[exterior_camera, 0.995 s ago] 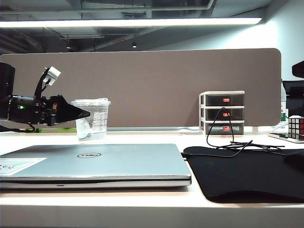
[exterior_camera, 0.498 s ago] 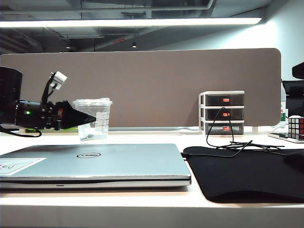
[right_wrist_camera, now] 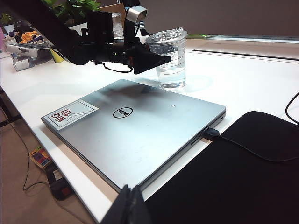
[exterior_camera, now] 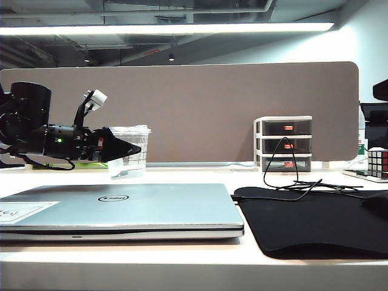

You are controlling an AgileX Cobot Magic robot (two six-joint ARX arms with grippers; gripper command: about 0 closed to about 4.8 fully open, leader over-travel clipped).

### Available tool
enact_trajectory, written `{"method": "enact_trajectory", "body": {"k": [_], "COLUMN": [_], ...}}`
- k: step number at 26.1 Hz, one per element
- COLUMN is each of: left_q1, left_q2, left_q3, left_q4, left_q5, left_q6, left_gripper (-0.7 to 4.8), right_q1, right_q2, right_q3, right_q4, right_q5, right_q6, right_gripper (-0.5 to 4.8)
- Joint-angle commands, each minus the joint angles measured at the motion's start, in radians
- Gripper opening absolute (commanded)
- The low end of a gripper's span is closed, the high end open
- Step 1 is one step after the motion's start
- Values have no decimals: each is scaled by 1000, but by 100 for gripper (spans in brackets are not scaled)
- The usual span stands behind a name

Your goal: Pick up the coffee cup and place it over the laptop.

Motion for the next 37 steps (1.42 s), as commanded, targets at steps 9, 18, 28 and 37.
{"method": "enact_trajectory", "body": {"k": [9, 18, 28, 37], "left_q1": [2, 2, 2, 2], "left_q2": [-3, -13, -117, -299], "left_q3": [2, 2, -25, -195], "left_q4": [7, 53, 65, 66], "left_q5": [-13, -6, -3, -37], "left_q6": [0, -19, -64, -61], "left_gripper": [307, 240, 241, 241], "right_q1": [0, 0, 0, 1], "right_q2": [-2, -2, -2, -2], "right_q3": [-5, -5, -5, -5], "right_q4": [10, 9, 10, 10], "right_q5": [2, 2, 2, 2], "right_q6": [-2, -2, -2, -2], "right_gripper": [-6, -6, -6, -6]}}
